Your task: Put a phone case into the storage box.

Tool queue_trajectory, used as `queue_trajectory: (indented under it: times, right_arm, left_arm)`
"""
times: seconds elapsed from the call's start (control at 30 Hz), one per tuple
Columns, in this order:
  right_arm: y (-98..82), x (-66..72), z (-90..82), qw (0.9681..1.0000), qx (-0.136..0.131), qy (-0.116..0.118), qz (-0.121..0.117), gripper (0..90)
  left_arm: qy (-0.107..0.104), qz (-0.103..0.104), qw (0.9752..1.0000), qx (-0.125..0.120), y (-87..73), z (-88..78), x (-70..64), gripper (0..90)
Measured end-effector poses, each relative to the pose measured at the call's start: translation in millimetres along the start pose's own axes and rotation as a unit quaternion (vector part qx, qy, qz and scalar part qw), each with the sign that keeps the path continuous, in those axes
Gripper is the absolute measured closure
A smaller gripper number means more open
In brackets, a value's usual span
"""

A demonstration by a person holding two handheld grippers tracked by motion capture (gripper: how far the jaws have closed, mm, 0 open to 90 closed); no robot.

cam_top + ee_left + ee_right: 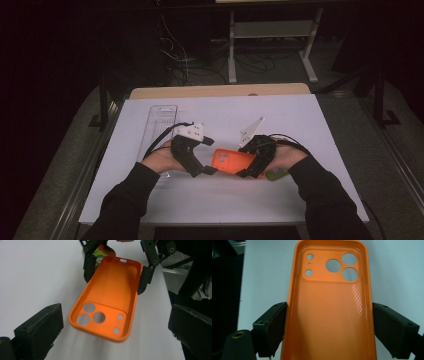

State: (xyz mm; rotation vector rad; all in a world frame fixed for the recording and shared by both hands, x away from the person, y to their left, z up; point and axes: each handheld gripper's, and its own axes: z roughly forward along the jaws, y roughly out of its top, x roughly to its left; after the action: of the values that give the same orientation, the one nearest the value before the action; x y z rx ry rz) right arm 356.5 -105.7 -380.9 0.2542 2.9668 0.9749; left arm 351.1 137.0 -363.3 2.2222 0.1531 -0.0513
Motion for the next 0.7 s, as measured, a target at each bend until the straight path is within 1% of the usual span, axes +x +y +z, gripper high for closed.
queue_trajectory:
  times: [0.07, 0.17, 0.2, 0.23, 0.3, 0.37, 0.4, 0.5, 0.57, 0.6, 0.63, 0.67, 0.7]
  right_arm:
    - [3.4, 4.1, 2.0, 0.9999, 0.001, 0.013, -0.005, 14.9]
    - [8.3, 8.9, 4.2, 0.9996, 0.006, 0.019, -0.021, 15.0]
    - [9.5, 10.4, 4.8, 0.9994, 0.006, 0.022, -0.024, 15.0]
    - [10.7, 11.5, 5.1, 0.9993, 0.006, 0.024, -0.028, 15.0]
    - [12.5, 13.4, 5.7, 0.9991, 0.007, 0.027, -0.032, 15.0]
    - [13.6, 15.3, 5.9, 0.9989, 0.007, 0.03, -0.035, 14.9]
    - [14.3, 16.0, 5.4, 0.9988, 0.01, 0.028, -0.038, 15.0]
    - [16.7, 18.8, 4.9, 0.9985, 0.008, 0.031, -0.044, 15.0]
    - [18.4, 20.1, 4.1, 0.9982, 0.005, 0.032, -0.05, 14.9]
    - [19.0, 21.4, 3.4, 0.9982, 0.007, 0.036, -0.047, 15.0]
    - [19.5, 22.8, 2.5, 0.9984, 0.01, 0.035, -0.044, 14.9]
    - [20.3, 22.5, 2.8, 0.998, 0.004, 0.034, -0.054, 15.0]
    - [20.6, 22.6, 2.9, 0.9978, 0.002, 0.035, -0.057, 14.9]
  left_arm:
    - [-0.011, 0.003, 0.9999, 0.003, 0.4, 2.2, -2.1, 0.0]
    - [-0.021, 0.009, 0.9997, 0.009, 0.3, 5.2, -4.0, 0.0]
    - [-0.022, 0.013, 0.9996, 0.011, 0.2, 6.2, -4.3, 0.0]
    - [-0.024, 0.01, 0.9996, 0.013, 0.0, 7.6, -5.4, 0.0]
    - [-0.028, 0.014, 0.9992, 0.024, -0.2, 10.1, -6.3, 0.0]
    - [-0.031, 0.024, 0.9987, 0.032, -0.2, 13.4, -6.1, 0.0]
    - [-0.032, 0.021, 0.9987, 0.035, -0.6, 15.1, -7.3, 0.0]
    - [-0.038, 0.023, 0.9979, 0.048, -1.2, 20.8, -9.7, 0.0]
    - [-0.039, 0.023, 0.9974, 0.056, -1.7, 24.4, -10.9, 0.0]
    - [-0.04, 0.026, 0.997, 0.06, -2.1, 26.0, -11.0, 0.0]
    - [-0.04, 0.025, 0.9968, 0.064, -2.4, 27.6, -11.7, 0.0]
    - [-0.041, 0.028, 0.9965, 0.067, -2.6, 28.9, -11.9, 0.0]
    - [-0.041, 0.028, 0.9962, 0.072, -2.6, 29.7, -12.4, 0.0]
